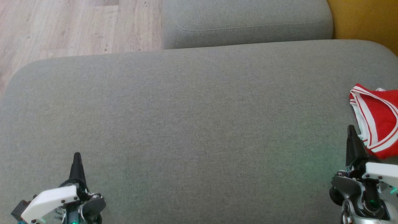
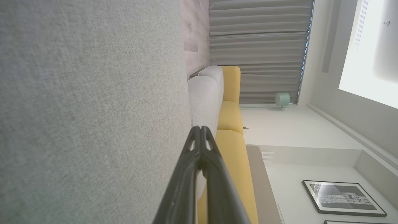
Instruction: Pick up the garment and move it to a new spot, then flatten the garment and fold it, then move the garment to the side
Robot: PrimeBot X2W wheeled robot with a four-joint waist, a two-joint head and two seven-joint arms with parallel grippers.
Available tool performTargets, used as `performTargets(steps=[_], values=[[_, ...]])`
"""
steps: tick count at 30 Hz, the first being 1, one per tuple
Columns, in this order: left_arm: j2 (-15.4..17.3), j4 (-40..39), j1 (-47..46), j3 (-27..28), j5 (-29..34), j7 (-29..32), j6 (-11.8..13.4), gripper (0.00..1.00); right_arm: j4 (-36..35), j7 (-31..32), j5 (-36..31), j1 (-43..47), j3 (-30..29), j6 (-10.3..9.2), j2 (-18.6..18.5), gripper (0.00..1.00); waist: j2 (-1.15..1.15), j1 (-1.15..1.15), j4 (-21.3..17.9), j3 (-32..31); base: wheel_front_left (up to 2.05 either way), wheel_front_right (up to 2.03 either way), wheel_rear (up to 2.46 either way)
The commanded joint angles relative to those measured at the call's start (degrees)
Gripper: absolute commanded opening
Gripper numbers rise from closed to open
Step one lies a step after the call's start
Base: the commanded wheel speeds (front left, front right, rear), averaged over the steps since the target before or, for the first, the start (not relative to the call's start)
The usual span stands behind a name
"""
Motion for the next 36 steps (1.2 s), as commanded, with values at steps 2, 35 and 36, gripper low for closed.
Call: performTargets(steps=[2,35,36], values=[[0.28,-2.21,-2.8,2.48,-1.18,0.42,-0.64,0.0,-2.77,0.62,1.45,-1.18,1.04,-0.04,-0.3,0.0,0.0,0.0,-0.02,-0.01,0.0,0.0,0.0],[0.28,-2.22,-2.8,2.48,-1.19,0.42,-0.64,0.0,-2.77,0.61,1.46,-1.18,1.05,-0.04,-0.3,0.0,0.0,0.0,-0.02,-0.01,0.0,0.0,0.0],[0.28,-2.22,-2.8,2.48,-1.19,0.42,-0.64,0.0,-2.77,0.61,1.46,-1.18,1.05,-0.04,-0.3,0.0,0.0,0.0,-0.02,-0.01,0.0,0.0,0.0]])
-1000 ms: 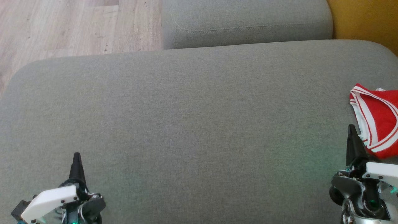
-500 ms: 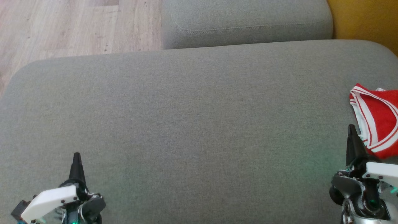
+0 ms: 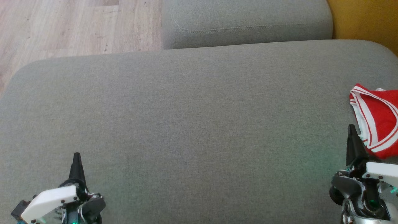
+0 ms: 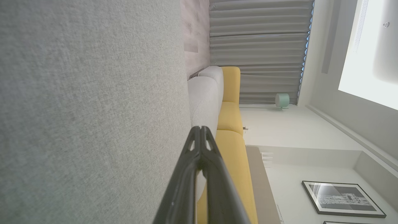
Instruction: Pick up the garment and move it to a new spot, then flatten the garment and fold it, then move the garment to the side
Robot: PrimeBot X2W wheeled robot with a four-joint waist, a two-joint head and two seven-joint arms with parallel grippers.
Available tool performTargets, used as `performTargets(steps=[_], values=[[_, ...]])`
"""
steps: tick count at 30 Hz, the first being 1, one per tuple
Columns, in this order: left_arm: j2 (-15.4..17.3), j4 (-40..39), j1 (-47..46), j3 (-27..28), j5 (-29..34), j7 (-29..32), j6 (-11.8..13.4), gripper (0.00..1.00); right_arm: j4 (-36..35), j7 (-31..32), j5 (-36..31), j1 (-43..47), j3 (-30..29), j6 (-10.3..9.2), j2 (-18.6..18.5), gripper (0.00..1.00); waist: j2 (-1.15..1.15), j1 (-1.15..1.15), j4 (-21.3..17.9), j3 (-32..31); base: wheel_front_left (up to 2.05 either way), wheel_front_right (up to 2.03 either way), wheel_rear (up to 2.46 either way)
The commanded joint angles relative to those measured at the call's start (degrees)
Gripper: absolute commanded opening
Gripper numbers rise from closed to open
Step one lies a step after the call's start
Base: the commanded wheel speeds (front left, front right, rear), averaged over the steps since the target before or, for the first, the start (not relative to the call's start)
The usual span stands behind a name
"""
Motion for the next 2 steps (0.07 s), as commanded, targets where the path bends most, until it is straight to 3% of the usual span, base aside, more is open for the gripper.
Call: performTargets(steps=[1,2], values=[[0.29,-2.14,-2.8,2.33,-0.31,0.39,-0.38,0.0,-2.22,0.34,0.4,-1.18,1.18,-0.04,-0.3,0.0,0.0,0.0,0.0,0.0,0.0,0.0,0.0],[0.29,-2.14,-2.8,2.33,-0.31,0.39,-0.38,0.0,-2.22,0.34,0.4,-1.18,1.18,-0.04,-0.3,0.0,0.0,0.0,0.0,0.0,0.0,0.0,0.0]])
